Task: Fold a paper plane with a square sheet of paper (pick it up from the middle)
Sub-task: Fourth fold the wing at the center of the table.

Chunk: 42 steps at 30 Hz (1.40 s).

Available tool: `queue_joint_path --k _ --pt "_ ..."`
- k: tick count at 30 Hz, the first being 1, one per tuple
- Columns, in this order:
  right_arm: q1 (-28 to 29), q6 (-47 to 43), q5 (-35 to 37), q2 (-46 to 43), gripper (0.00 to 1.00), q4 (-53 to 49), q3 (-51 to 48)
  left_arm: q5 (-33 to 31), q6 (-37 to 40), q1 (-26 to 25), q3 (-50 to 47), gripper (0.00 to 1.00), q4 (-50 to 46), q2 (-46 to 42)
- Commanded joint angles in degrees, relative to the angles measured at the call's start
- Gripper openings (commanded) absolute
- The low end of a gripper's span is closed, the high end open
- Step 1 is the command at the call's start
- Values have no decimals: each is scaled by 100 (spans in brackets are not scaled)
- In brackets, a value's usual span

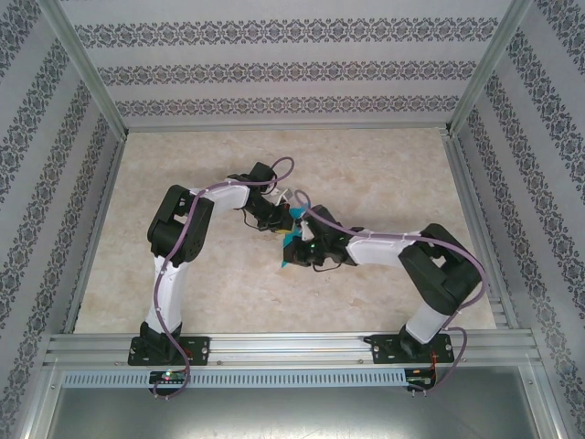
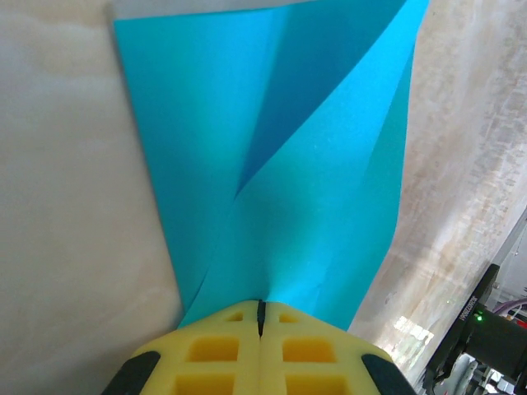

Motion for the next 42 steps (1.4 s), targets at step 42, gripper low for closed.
queue_joint_path --k 42 --pt "-1533 -1006 540 1867 8 -1110 2001 -1194 472 -149 -222 4 -267 237"
